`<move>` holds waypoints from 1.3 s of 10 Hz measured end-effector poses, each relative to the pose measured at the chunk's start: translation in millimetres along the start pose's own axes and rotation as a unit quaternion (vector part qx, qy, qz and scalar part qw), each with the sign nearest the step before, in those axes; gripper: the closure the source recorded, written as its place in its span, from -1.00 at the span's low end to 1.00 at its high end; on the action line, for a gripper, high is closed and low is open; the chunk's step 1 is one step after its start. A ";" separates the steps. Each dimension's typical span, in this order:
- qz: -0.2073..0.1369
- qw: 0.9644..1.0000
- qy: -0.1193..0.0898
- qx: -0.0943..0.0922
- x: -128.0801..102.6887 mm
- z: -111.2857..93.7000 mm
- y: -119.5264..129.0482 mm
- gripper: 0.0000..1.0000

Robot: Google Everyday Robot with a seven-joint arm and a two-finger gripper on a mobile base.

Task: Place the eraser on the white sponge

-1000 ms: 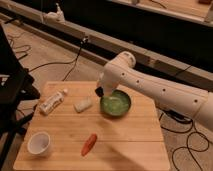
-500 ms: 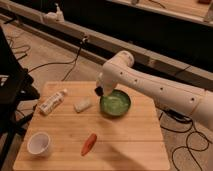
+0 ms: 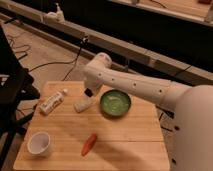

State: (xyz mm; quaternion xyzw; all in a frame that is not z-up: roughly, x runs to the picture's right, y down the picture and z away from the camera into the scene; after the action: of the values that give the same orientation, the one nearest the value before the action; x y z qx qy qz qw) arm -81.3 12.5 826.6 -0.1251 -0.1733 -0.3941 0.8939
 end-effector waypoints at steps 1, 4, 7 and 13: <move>-0.007 1.000 -0.009 -0.004 -8.1 13.8 -5.2 1.00; -0.017 0.998 -0.052 -0.013 -42.1 51.6 -19.2 0.95; -0.025 0.995 -0.090 -0.037 -66.0 82.7 -14.1 0.32; -0.012 0.992 -0.110 -0.061 -57.5 108.2 -4.7 -0.25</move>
State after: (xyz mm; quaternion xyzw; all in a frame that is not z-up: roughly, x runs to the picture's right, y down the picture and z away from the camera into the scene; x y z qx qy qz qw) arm -143.9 86.3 901.8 -0.2200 -0.2474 -0.3982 0.8555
